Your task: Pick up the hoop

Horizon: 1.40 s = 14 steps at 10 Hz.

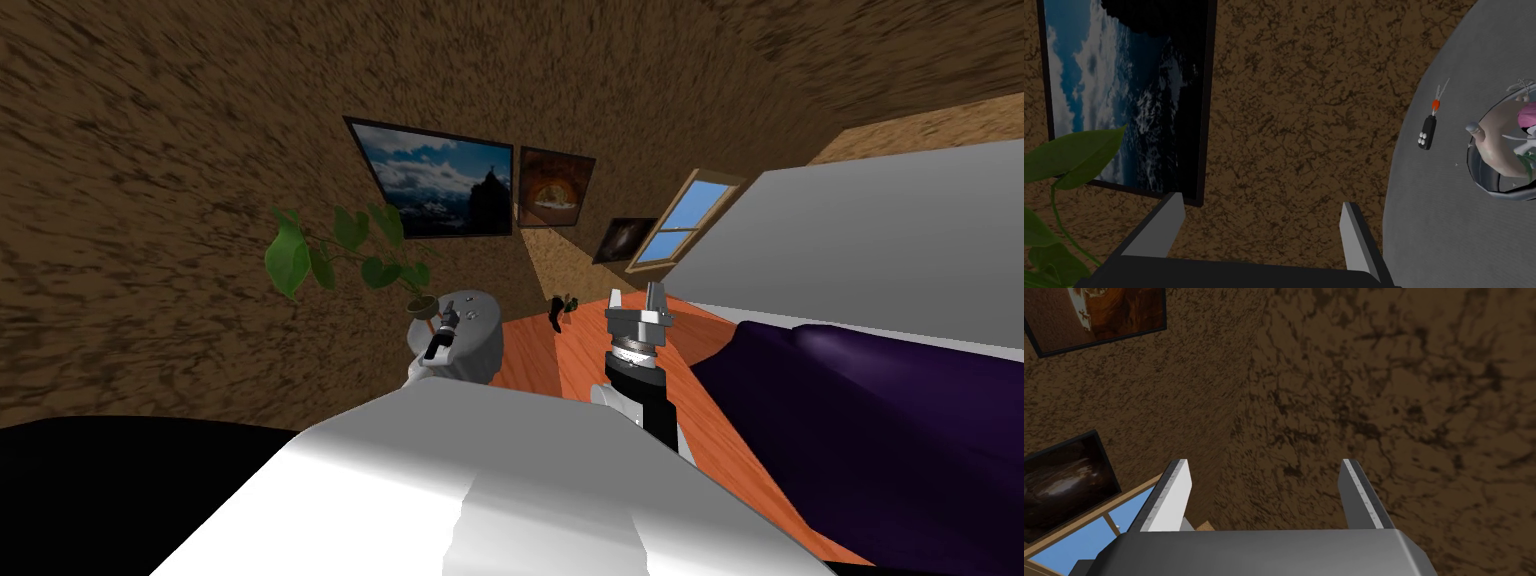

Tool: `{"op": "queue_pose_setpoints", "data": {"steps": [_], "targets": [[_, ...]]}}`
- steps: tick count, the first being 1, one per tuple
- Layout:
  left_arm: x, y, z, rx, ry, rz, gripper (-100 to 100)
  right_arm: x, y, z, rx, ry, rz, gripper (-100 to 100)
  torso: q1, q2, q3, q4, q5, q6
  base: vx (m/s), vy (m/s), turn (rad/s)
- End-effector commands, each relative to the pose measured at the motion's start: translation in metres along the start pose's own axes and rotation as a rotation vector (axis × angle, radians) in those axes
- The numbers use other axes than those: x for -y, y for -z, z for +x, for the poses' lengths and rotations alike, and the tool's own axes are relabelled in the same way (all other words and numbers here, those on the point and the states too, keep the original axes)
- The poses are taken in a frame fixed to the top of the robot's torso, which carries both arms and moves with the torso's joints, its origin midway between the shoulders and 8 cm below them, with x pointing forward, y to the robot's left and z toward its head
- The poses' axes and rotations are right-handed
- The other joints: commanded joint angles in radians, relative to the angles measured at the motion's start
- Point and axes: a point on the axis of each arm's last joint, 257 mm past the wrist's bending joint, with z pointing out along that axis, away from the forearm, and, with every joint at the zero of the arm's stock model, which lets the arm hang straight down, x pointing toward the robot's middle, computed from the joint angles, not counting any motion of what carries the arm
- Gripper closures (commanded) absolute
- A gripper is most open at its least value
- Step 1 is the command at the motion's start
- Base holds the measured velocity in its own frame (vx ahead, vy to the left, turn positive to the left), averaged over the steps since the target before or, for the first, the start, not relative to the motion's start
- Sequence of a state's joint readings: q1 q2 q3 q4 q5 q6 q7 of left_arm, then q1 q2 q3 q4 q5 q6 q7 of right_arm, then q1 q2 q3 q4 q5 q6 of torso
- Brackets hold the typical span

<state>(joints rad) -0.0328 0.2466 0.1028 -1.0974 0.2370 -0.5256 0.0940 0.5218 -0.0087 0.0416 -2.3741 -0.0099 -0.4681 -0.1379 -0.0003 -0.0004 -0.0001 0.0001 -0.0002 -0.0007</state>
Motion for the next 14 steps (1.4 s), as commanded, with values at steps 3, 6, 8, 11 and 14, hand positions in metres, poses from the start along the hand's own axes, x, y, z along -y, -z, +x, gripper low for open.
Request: {"op": "queue_pose_setpoints", "data": {"steps": [3,6,8,11,14], "targets": [[-0.025,0.002,-0.013,0.027,0.008,-0.054,-100,0.0,0.0,0.0,0.0,0.0,0.0,0,0.0,0.0,0.0,0.0,0.0,0.0,0.005,-0.014,-0.074],[-0.043,0.0,-0.023,0.055,0.026,-0.098,-100,0.0,0.0,0.0,0.0,0.0,0.0,0,0.0,0.0,0.0,0.0,0.0,-0.001,0.01,-0.012,-0.081],[-0.055,0.001,-0.028,0.071,0.036,-0.125,-100,0.0,0.0,0.0,0.0,0.0,0.0,0,0.0,0.0,0.0,0.0,0.0,-0.001,0.012,-0.012,-0.07],[-0.084,0.008,-0.038,0.106,0.056,-0.194,-100,0.0,0.0,0.0,0.0,0.0,0.0,0,0.0,-0.001,0.0,0.0,0.0,0.0,0.019,-0.014,-0.076],[-0.105,0.014,-0.043,0.135,0.078,-0.247,-100,0.0,0.0,0.0,0.0,0.0,0.0,0,0.0,-0.002,-0.001,0.0,0.0,-0.001,0.03,-0.016,-0.06]]}}
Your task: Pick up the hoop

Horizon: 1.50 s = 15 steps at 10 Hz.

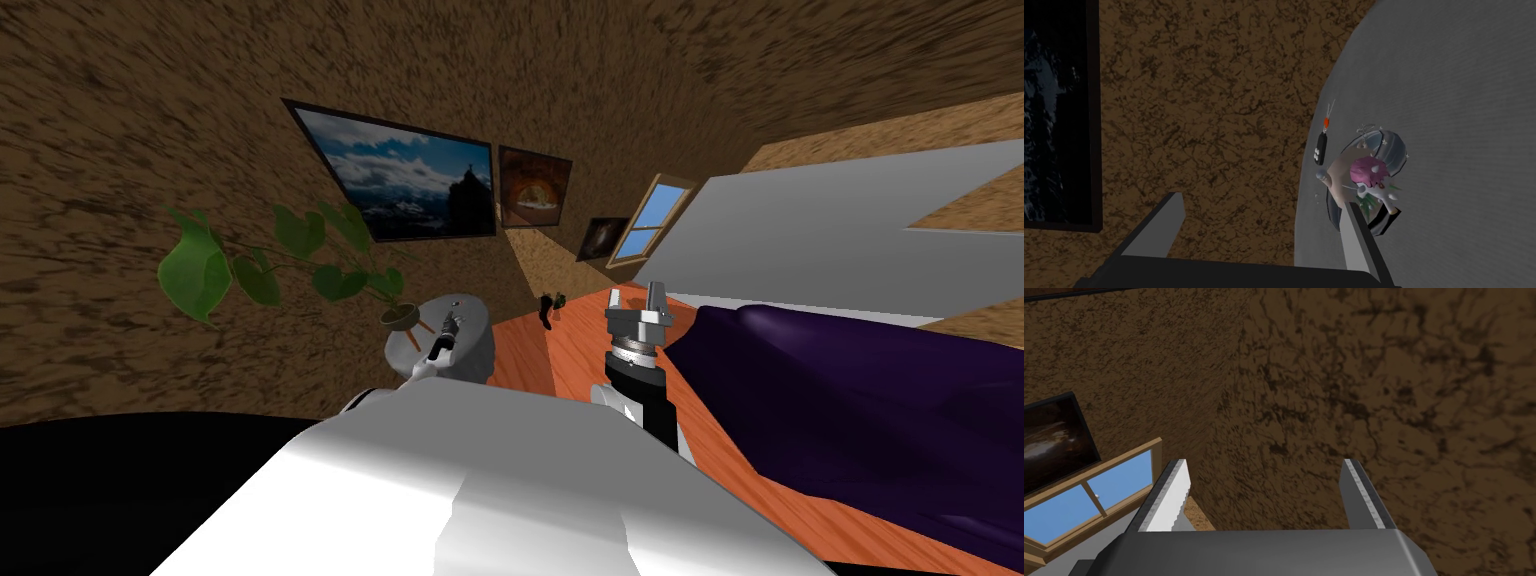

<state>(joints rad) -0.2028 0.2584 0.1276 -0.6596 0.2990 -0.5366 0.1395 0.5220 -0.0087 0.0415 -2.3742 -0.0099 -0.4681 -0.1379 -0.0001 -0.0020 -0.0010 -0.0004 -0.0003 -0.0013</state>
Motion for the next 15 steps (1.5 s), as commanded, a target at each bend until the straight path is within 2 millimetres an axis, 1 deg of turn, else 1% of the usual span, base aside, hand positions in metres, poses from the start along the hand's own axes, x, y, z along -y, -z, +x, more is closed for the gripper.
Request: {"op": "queue_pose_setpoints", "data": {"steps": [1,5,6,7,9,10,11,12,13,15], "targets": [[-0.014,0.003,-0.006,0.02,0.017,-0.038,-100,0.0,0.0,0.0,0.0,0.0,0.0,0,0.0,0.0,0.0,0.0,0.0,0.0,0.039,-0.015,-0.091],[-0.05,0.011,-0.016,0.063,0.047,-0.127,-100,0.0,0.0,0.0,0.0,0.0,0.0,0,0.0,0.0,0.0,0.0,0.0,0.0,0.041,-0.01,-0.042],[-0.05,0.011,-0.016,0.063,0.047,-0.127,-100,0.0,0.0,0.0,0.0,0.0,0.0,0,0.0,-0.001,0.0,0.0,0.0,0.0,0.032,-0.005,-0.004],[-0.062,0.016,-0.019,0.076,0.054,-0.158,-100,0.0,0.0,0.0,0.0,0.0,0.0,0,0.0,0.0,0.0,0.0,0.0,0.0,0.04,0.002,-0.017],[-0.06,0.016,-0.019,0.074,0.052,-0.154,-100,0.0,0.0,0.0,0.0,0.0,0.0,0,0.001,0.0,0.0,0.0,0.0,0.0,0.024,0.003,-0.005],[-0.061,0.016,-0.019,0.074,0.053,-0.155,0,0.0,0.0,0.0,0.0,0.0,0.0,0,0.001,0.001,0.0,0.0,0.0,0.0,0.0,0.0,0.0],[-0.064,0.02,-0.02,0.077,0.053,-0.154,-100,0.0,0.0,0.0,0.0,0.0,0.0,0,0.001,0.002,0.001,0.0,0.0,0.0,0.1,0.049,-0.025],[-0.063,0.019,-0.02,0.076,0.054,-0.156,-100,0.0,0.0,0.0,0.0,0.0,0.0,0,0.004,-0.003,-0.001,0.0,0.001,0.0,0.063,0.033,-0.011],[-0.063,0.019,-0.02,0.076,0.053,-0.155,100,0.0,0.0,0.0,0.0,0.0,0.0,0,0.003,-0.002,-0.001,-0.001,0.001,0.0,0.008,0.005,0.001],[-0.063,0.019,-0.02,0.077,0.054,-0.157,100,0.0,0.0,0.0,0.0,0.0,0.0,0,0.001,0.002,0.001,0.001,0.0,0.0,0.0,0.0,0.0]]}}
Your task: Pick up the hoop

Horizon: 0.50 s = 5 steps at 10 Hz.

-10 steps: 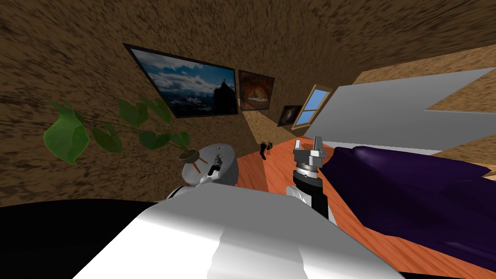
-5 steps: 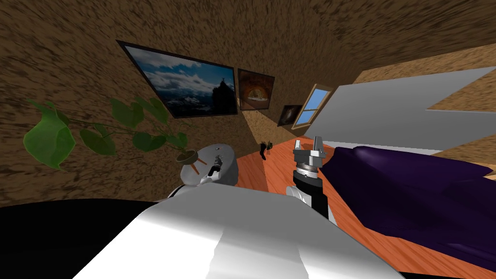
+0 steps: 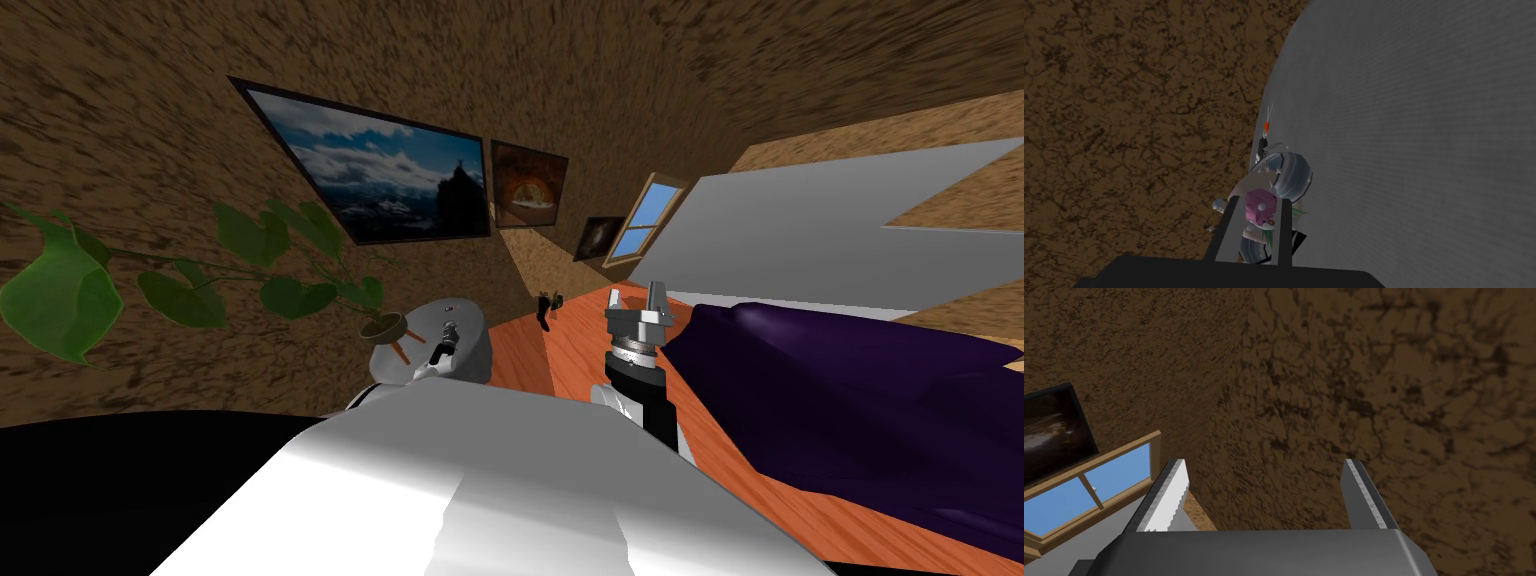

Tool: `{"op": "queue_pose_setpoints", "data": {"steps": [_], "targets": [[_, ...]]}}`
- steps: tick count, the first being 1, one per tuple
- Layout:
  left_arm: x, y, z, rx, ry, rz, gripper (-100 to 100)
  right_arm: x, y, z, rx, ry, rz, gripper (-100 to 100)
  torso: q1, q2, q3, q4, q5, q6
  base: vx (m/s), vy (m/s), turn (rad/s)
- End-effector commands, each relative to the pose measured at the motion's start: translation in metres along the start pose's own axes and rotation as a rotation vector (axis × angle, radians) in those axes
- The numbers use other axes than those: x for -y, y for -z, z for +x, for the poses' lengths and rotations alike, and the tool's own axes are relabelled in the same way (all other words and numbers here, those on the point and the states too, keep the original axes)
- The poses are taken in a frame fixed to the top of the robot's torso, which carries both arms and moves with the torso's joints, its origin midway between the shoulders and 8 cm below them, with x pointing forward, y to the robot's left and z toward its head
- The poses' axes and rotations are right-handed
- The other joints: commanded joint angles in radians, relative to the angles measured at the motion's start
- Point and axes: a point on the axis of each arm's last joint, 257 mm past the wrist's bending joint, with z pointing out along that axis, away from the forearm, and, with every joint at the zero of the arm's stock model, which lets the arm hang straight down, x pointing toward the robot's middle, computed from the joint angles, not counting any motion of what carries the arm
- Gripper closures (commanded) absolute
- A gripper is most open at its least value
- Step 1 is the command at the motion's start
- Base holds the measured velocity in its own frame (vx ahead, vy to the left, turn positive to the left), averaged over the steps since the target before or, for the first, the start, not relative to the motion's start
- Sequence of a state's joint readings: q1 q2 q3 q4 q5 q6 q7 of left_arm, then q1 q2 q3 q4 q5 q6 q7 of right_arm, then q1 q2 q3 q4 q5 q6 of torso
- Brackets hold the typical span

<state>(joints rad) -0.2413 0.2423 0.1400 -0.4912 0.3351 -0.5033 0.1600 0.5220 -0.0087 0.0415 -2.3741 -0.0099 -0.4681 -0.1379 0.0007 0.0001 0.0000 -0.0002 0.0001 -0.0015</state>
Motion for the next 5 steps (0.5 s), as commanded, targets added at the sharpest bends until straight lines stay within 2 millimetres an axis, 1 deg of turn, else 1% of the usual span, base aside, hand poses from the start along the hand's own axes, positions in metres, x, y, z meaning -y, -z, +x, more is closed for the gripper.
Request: {"op": "queue_pose_setpoints", "data": {"steps": [1,2,3,4,5], "targets": [[0.0,0.0,0.0,0.0,0.0,0.0,100,0.0,0.0,0.0,0.0,0.0,0.0,0,0.0,0.0,0.0,0.0,0.0,0.0,0.0,0.0,0.0],[-0.0001,0.0001,0.0,0.0,0.0,0.0,100,0.0,0.0,0.0,0.0,0.0,0.0,0,0.0,0.0,0.0,0.0,0.0,0.0,0.0,0.0,0.0],[-0.0002,0.0001,0.0,0.0,0.0,0.0,0,0.0,0.0,0.0,0.0,0.0,0.0,0,0.0,0.0,0.0,0.0,0.0,0.0,0.0,0.0,0.0],[-0.0003,0.0001,0.0,0.0,0.0,-0.001,100,0.0,0.0,0.0,0.0,0.0,0.0,0,0.0,0.0,0.0,0.0,0.0,0.0,0.0,0.0,0.0],[-0.0004,0.0002,-0.0001,0.0,0.0,-0.001,0,0.0,0.0,0.0,0.0,0.0,0.0,0,0.0,0.001,0.0,0.0,0.0,0.0,0.0,0.0,0.0]]}}
